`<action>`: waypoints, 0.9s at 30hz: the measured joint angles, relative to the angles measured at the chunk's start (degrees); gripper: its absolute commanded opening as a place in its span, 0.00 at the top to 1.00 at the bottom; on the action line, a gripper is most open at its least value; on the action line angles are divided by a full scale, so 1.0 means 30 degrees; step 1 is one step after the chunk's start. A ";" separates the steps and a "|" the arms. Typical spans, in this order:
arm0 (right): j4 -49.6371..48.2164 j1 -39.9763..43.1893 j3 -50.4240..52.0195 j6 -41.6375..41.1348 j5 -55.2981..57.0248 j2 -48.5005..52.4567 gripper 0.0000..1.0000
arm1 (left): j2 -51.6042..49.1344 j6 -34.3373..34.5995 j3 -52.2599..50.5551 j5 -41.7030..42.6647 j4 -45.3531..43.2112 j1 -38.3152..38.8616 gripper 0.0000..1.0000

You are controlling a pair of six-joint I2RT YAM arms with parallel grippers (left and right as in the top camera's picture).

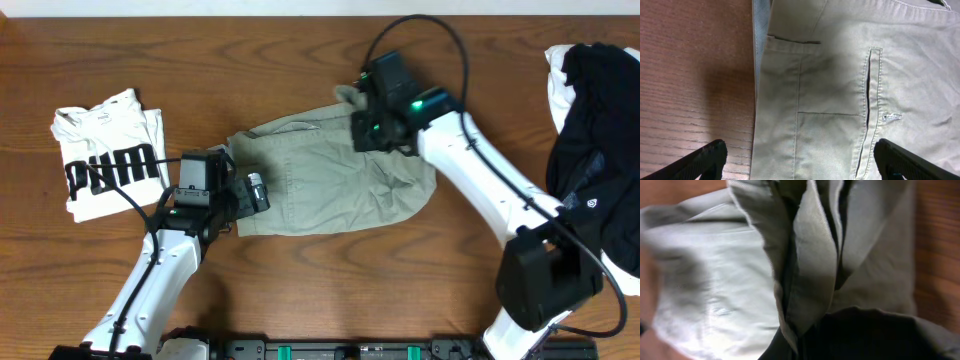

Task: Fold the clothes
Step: 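Fold the right half leftward over the left half with the right gripper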

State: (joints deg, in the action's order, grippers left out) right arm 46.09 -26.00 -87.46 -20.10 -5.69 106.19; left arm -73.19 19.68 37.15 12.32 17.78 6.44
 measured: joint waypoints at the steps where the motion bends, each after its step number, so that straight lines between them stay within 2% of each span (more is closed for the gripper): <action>1: 0.0182 0.0539 -0.0051 0.0051 0.0058 -0.0036 0.99 | 0.0000 0.0000 0.0000 0.0000 0.0000 0.0000 0.04; 14: 0.2251 0.6885 -0.1144 0.1814 0.0481 -0.2484 0.99 | 0.0000 0.0000 0.0000 -0.0007 -0.0015 0.0000 0.04; 27: 0.2259 0.9748 -0.1333 0.2958 0.0474 -0.2528 0.99 | 0.0000 0.0000 0.0000 -0.0007 -0.0029 0.0000 0.04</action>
State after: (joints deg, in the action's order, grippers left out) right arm 52.86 3.25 -91.46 -11.22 -4.27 98.61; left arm -73.19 19.68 37.15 12.29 17.69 6.44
